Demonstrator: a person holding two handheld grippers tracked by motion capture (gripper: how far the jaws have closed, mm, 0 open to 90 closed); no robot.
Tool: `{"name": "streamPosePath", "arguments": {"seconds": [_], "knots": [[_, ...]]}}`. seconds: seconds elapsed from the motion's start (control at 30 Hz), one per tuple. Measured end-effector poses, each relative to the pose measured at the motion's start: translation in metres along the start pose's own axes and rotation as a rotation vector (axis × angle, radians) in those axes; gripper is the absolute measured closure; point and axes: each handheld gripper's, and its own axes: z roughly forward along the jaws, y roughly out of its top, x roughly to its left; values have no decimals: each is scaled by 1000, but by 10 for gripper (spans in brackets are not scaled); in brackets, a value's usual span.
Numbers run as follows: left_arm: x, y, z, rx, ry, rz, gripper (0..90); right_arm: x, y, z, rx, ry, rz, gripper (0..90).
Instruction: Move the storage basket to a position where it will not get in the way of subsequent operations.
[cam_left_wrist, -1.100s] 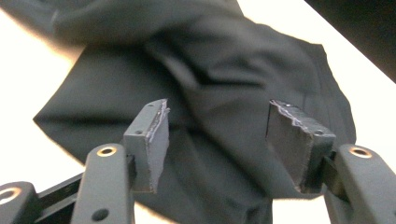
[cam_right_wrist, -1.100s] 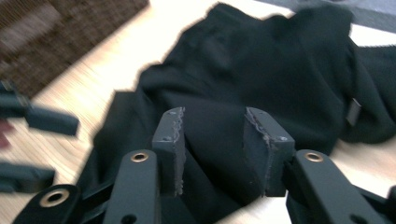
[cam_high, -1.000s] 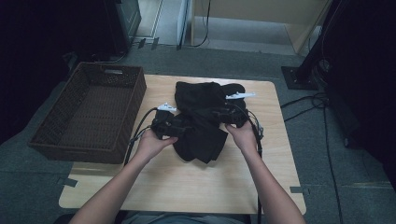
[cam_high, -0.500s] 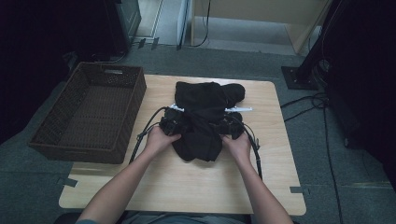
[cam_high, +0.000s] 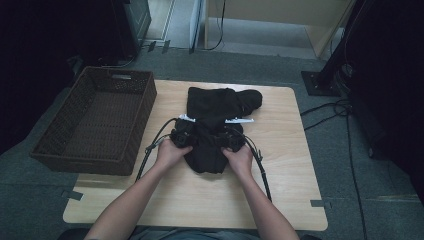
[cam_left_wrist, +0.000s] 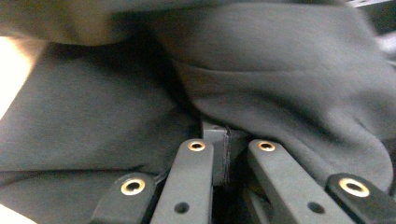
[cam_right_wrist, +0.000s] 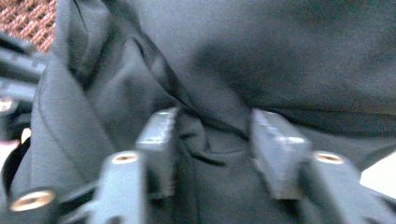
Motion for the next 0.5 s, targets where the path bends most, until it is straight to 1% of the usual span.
{"name": "streamPosePath", "arguments": {"seconds": [0.03, 0.07, 0.1, 0.13, 0.17, 0.2, 0.27, 0.3, 0.33, 0.4, 0.43, 0.47, 0.5], "knots": [[1, -1, -1, -7, -7, -5, 900, 0, 0, 1, -1, 2, 6, 708], [2, -2, -2, -13, -16, -18, 900, 0, 0, 2, 4, -3, 5, 807], [5, -3, -4, -17, -18, -29, 900, 0, 0, 1, 12, -8, -2, 882], [6, -4, -7, -20, -14, -34, 900, -1, 0, 0, 20, -14, -9, 896], [9, -5, -10, -30, -11, -45, 900, -2, 1, -2, 24, -13, -3, 900], [11, -5, -13, -32, -4, -46, 900, -4, 2, -6, 24, -19, 2, 900], [13, -5, -19, -37, -1, -48, 900, -7, 6, -15, 15, -38, -7, 900], [15, -4, -25, -47, 8, -44, 900, -10, 10, -27, -5, -57, -16, 900], [15, -4, -25, -47, 8, -44, 900, -10, 10, -27, -5, -57, -16, 900], [14, -3, -31, -60, 18, -34, 900, -10, 14, -38, -18, -53, -29, 893], [12, -2, -33, -59, 31, -23, 900, -8, 17, -49, -27, -45, -43, 843], [12, -2, -33, -59, 31, -23, 900, -8, 17, -49, -27, -45, -43, 843], [11, -2, -34, -52, 35, -27, 900, -6, 18, -52, -33, -41, -49, 799]]}}
